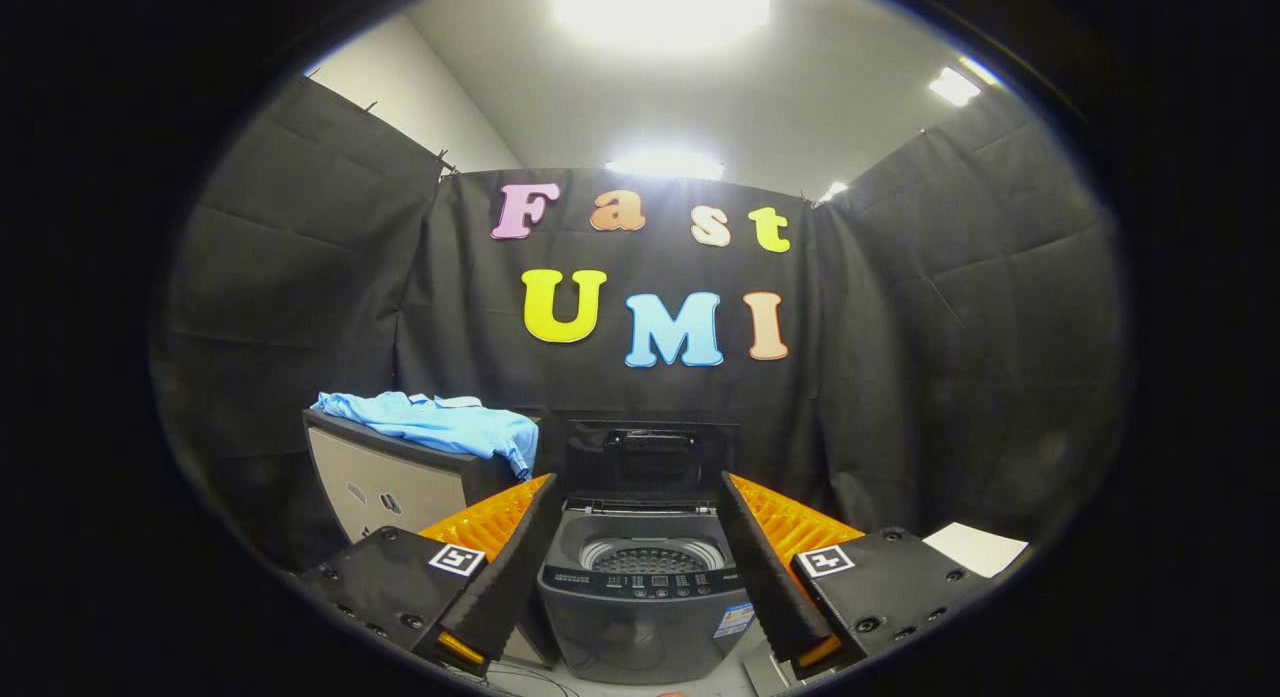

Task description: Put the clothes into the washing machine and then close the washing machine lid.

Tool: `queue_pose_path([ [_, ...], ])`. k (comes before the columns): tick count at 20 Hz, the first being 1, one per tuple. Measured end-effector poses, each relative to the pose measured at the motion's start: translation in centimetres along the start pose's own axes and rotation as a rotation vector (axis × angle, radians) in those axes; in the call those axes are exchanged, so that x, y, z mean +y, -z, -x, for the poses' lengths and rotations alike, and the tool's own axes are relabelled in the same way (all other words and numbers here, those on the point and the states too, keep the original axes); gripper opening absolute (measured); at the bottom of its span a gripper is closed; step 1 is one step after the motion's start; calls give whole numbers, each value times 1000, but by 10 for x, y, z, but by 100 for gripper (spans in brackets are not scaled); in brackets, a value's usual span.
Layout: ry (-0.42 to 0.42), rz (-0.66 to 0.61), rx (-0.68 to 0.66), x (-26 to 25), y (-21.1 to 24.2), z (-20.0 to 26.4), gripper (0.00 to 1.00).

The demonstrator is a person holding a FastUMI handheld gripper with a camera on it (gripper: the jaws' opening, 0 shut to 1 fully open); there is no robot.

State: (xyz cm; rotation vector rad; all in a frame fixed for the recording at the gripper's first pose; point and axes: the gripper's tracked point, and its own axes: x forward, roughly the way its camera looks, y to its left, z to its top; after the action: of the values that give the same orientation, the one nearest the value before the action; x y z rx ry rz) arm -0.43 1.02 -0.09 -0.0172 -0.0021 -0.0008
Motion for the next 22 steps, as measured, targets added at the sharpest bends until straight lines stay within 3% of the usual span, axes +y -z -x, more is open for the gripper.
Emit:
queue_pose_path([
  [22, -64, -30, -7, 50, -25, -20, 98],
])
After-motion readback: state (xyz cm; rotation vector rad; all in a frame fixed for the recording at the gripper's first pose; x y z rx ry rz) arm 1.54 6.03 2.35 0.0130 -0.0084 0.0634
